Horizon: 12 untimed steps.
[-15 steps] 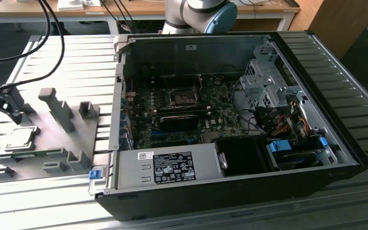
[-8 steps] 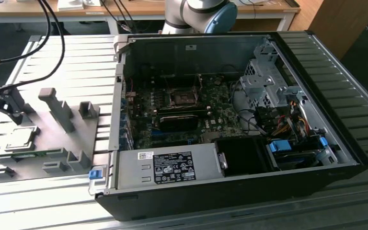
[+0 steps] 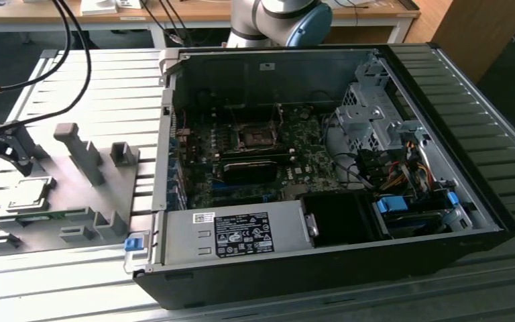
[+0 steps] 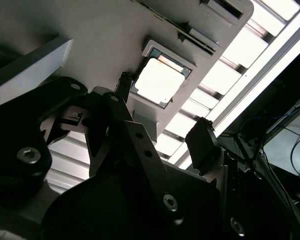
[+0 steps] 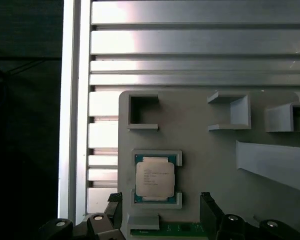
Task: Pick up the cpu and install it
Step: 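Pick up the cpu and move it towards the insertion slot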
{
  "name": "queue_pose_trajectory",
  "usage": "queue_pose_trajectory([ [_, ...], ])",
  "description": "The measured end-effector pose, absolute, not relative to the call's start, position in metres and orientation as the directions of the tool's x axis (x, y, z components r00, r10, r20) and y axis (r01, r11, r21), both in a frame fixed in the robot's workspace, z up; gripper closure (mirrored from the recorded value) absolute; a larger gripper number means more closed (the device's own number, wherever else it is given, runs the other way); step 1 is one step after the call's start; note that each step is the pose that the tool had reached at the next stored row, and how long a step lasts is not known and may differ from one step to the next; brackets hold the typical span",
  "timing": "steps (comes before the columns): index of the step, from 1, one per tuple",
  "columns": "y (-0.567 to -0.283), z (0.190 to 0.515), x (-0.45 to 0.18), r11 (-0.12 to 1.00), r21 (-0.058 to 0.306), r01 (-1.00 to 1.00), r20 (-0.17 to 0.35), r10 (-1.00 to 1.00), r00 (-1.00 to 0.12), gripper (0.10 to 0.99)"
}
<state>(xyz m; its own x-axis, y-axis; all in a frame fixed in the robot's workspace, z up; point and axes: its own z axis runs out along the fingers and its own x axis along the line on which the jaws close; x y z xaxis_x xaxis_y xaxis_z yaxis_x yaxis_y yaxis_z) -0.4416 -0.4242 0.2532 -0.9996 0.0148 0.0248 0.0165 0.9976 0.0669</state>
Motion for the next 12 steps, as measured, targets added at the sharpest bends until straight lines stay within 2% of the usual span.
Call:
queue_pose_trajectory([
  [12,-0.4242,0.2496,-0.4416,0.998,0.067,0.017,0.025,0.015,-1.0,0.369],
])
